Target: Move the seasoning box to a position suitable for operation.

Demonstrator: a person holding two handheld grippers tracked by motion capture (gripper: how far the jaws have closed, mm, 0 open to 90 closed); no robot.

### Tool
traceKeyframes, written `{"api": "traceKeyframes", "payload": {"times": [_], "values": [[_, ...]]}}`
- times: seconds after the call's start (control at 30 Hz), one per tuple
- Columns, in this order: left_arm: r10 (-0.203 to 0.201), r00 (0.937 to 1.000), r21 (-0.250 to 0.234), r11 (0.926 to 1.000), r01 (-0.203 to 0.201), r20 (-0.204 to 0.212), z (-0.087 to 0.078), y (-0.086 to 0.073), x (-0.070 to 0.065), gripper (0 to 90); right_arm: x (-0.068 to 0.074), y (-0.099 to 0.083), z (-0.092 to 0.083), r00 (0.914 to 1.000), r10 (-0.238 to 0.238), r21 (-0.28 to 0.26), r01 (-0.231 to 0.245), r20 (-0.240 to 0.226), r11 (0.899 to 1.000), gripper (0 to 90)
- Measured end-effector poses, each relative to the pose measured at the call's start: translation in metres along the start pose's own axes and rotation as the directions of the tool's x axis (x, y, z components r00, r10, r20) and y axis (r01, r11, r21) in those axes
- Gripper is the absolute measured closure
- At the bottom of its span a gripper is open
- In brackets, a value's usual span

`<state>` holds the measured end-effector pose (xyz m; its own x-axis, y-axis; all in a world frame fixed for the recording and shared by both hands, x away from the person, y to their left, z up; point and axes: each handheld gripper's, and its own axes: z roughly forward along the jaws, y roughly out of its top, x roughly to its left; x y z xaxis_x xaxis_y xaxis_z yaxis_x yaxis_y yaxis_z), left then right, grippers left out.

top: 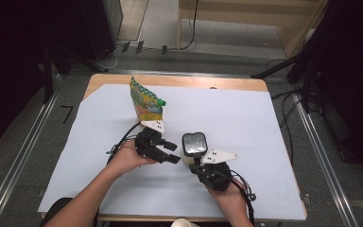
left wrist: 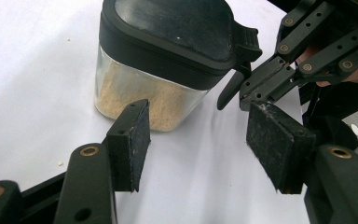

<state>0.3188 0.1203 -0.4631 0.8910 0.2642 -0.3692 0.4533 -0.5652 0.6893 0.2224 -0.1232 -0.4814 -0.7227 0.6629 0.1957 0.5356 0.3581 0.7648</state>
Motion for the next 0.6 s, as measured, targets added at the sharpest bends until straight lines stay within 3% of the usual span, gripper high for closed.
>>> {"api": "traceKeyframes", "payload": {"times": [0.3, 0.6], "values": [[-0.001, 1.0000, 0.003, 1.0000, 0.001, -0.009, 0.000, 0.000, 0.000, 40.6, -0.005, -0.003, -0.005, 0.9999, -0.006, 0.006, 0.006, 0.011, 1.000, 90.0], [0.008, 0.9999, 0.008, 0.9999, -0.008, -0.007, 0.001, 0.000, 0.000, 40.6, -0.022, -0.007, -0.017, 0.9990, 0.029, 0.015, -0.029, 0.035, 0.999, 90.0]]}}
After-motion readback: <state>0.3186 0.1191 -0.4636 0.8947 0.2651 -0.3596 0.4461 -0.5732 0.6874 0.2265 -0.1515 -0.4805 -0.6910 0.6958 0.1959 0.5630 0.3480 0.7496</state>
